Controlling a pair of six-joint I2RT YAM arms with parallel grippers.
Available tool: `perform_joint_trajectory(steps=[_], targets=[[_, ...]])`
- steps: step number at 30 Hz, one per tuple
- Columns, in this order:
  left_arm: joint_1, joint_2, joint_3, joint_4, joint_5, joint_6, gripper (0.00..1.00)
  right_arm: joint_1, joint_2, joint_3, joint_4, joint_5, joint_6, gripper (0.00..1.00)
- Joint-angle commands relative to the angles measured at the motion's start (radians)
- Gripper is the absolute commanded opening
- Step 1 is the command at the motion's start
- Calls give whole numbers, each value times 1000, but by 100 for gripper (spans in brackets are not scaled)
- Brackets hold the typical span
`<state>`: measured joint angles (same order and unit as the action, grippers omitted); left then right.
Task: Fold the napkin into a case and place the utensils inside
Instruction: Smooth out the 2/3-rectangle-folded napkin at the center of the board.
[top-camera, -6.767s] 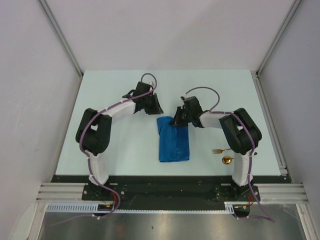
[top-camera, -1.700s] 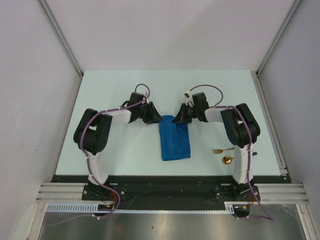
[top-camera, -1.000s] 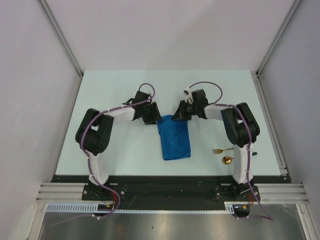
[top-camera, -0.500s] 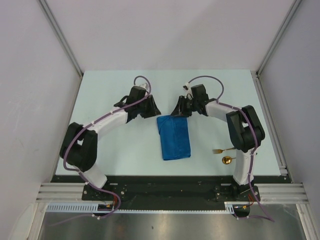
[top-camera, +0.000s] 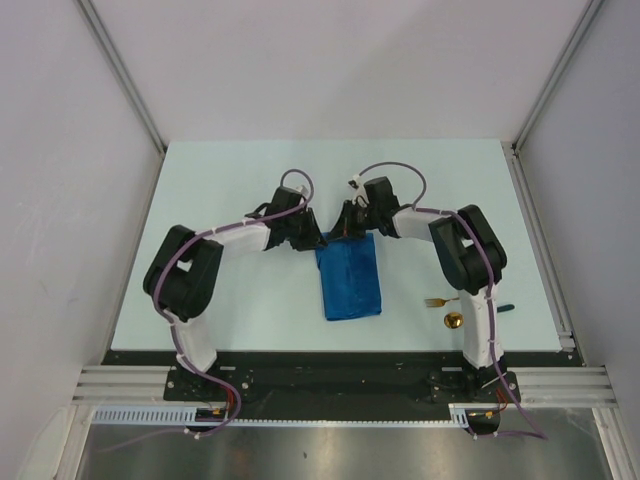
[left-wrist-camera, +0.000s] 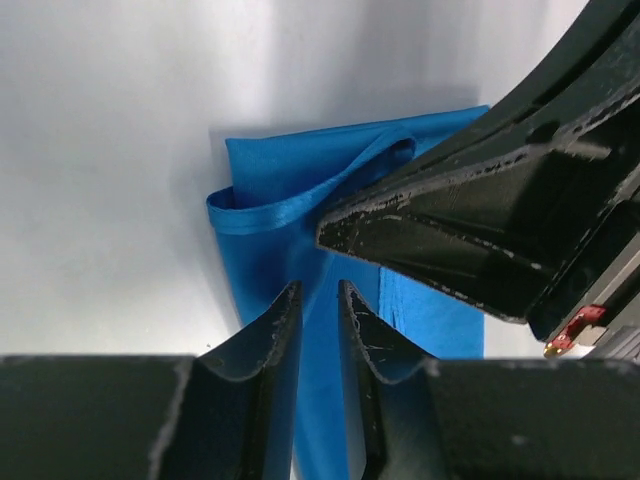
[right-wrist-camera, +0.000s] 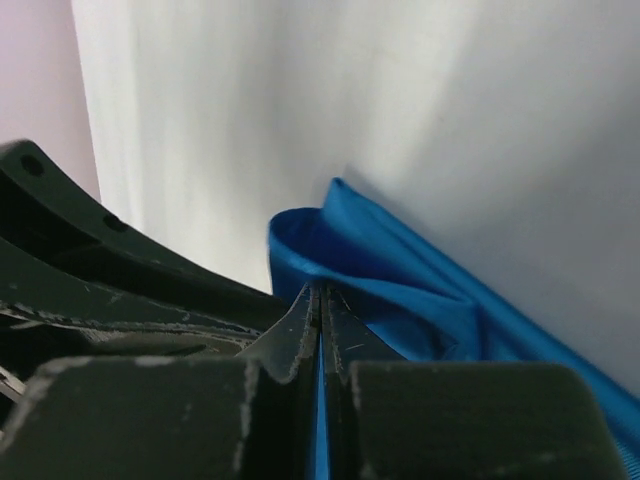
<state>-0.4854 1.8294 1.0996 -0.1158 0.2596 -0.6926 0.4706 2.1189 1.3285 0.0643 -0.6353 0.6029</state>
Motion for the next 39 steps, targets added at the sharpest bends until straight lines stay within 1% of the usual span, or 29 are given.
perform_joint_trajectory(steps=[1,5,9,12,13,14,16,17,19,21,22,24,25,27,28,29,31,34,37,39], targets=[[-30,56,-33,80,30,-30,24,-23,32,23,61,-24,14,2],[-38,73,-38,62,1,-13,22,-29,35,38,54,-40,6,2],[-39,-20,-24,10,-49,19,24,-30,-11,49,-3,-35,-15,2],[-45,-82,-7,-45,-63,30,30,-39,-91,31,-46,-26,-34,4],[-48,-122,-10,-62,-63,31,35,-41,-115,17,-85,-11,-40,6],[-54,-148,-12,-70,-65,33,37,-46,-143,0,-99,-4,-43,15],[-82,-201,-24,-88,-63,33,40,-50,-232,-69,-132,17,-58,24],[-94,-217,-44,-85,-51,30,40,-50,-266,-95,-141,26,-66,31],[-137,-237,-75,-58,-20,4,39,-49,-345,-188,-167,52,-72,36],[-180,-245,-141,-9,58,-51,35,-49,-396,-268,-149,56,-57,38],[-196,-243,-165,42,76,-70,32,-49,-449,-347,-138,56,-51,38],[-238,-237,-225,71,87,-93,30,-46,-502,-422,-98,59,-31,38],[-249,-237,-243,85,81,-94,28,-44,-542,-489,-89,54,-16,37],[-266,-231,-299,111,86,-100,26,-24,-577,-546,-34,48,-3,33],[-268,-228,-313,111,87,-100,25,-15,-605,-570,-21,45,9,29],[-268,-228,-343,111,83,-99,24,-7,-614,-613,-11,46,14,27],[-268,-234,-372,111,64,-96,24,6,-623,-649,20,51,17,22],[-268,-236,-415,102,23,-81,23,-1,-622,-712,52,57,15,21],[-269,-245,-425,65,-19,-55,22,-6,-611,-713,32,60,-11,20],[-269,-262,-409,29,-40,-36,22,-6,-632,-697,8,51,-18,20]])
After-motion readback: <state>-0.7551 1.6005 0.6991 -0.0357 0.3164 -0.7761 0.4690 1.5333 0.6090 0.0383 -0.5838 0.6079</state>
